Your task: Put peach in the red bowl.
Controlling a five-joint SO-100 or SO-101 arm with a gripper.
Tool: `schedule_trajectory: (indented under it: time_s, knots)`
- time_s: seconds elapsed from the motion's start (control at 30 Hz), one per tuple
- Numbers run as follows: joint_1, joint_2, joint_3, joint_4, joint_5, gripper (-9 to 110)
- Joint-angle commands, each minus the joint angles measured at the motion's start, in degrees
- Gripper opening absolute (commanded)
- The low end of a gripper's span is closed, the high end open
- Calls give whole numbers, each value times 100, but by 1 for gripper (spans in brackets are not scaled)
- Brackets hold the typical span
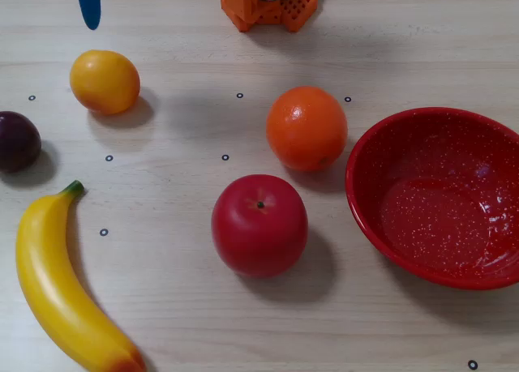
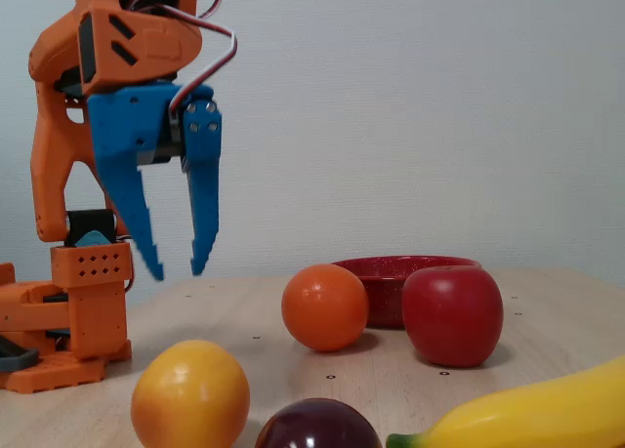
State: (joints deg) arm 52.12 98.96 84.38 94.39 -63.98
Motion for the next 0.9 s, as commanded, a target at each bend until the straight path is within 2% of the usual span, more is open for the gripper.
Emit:
schedule_trajectory:
  time_s: [0.0,0.1,0.37,0.87]
  knots:
    - [202,70,-686,378,-167,12]
    - [369,-62,-861,712,-229,18]
    - [932,-53,-606,712,-932,30]
    - [1046,-404,26,97,-1336,40]
